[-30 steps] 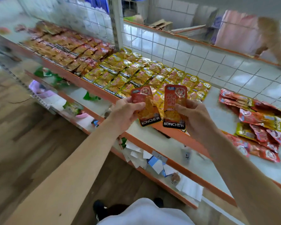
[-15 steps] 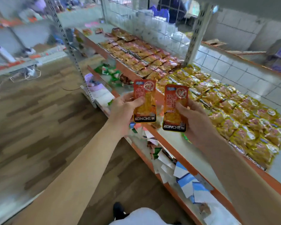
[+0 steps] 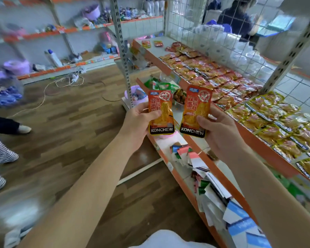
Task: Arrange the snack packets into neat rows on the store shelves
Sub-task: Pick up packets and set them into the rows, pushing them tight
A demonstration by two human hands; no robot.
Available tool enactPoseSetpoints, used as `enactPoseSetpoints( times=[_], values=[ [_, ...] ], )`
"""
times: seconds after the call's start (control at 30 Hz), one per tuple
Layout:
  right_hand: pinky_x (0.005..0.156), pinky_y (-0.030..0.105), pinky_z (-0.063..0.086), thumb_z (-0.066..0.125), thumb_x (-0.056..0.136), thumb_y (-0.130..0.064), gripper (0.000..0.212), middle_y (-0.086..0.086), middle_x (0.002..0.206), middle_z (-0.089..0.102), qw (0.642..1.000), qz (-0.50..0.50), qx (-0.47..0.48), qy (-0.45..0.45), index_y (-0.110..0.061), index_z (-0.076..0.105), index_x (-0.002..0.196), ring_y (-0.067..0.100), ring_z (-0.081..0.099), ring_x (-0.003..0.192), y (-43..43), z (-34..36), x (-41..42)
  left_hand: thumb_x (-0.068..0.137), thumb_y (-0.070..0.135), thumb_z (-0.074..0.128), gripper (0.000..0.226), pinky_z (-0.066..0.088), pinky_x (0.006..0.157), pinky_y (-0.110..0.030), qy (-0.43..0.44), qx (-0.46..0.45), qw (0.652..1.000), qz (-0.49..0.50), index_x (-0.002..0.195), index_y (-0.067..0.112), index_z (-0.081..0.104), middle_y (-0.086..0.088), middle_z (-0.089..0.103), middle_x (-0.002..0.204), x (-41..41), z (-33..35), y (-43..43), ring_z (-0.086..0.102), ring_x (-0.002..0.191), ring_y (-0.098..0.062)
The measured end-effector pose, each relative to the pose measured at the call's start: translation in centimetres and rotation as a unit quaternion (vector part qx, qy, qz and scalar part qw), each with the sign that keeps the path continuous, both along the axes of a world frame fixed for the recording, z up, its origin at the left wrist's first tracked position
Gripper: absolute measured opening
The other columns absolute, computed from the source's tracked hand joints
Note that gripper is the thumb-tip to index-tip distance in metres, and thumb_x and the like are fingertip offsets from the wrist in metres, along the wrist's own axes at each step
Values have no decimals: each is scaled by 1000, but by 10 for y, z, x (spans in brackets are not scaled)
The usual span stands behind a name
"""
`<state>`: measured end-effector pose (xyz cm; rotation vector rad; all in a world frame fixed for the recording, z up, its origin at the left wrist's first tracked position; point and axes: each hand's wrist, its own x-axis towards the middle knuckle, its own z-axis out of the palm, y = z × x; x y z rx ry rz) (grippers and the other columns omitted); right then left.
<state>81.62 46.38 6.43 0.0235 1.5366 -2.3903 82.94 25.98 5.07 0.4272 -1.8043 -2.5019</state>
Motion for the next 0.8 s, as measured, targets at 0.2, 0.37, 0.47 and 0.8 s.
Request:
enactPoseSetpoints(
  times=[0.2, 0.37, 0.47, 0.8],
  values=[
    [76, 32, 59, 59, 92, 4, 20, 2, 92, 78, 995, -47, 78, 28, -10, 67, 104, 20, 75, 90, -15, -1, -17, 89, -2, 67, 20, 57, 90, -46, 5, -20, 1000, 12, 103, 12, 70, -9, 77, 100, -23, -1, -17, 74, 94, -26],
    [86, 40, 56, 63, 91, 1, 18, 4, 98, 77, 991, -72, 105, 36, -14, 70, 101, 23, 74, 94, -19, -8, -46, 88, 3, 71, 18, 55, 96, -52, 4, -49, 999, 17, 102, 14, 69, -8, 76, 102, -57, -6, -14, 73, 98, -27],
    [87, 41, 56, 64, 91, 2, 18, 5, 97, 77, 990, -80, 109, 33, -13, 71, 98, 24, 74, 94, -24, -14, -72, 88, 4, 72, 18, 55, 95, -52, 4, -61, 998, 20, 103, 13, 69, -8, 76, 102, -81, -7, -15, 74, 97, -27],
    [100, 48, 52, 69, 90, -5, 14, 4, 99, 77, 989, -94, 116, 25, -16, 72, 98, 25, 72, 98, -40, -22, -203, 87, 7, 74, 23, 55, 95, -53, -8, -109, 994, 8, 109, 11, 70, -8, 76, 106, -218, -5, -32, 73, 98, -28]
  ],
)
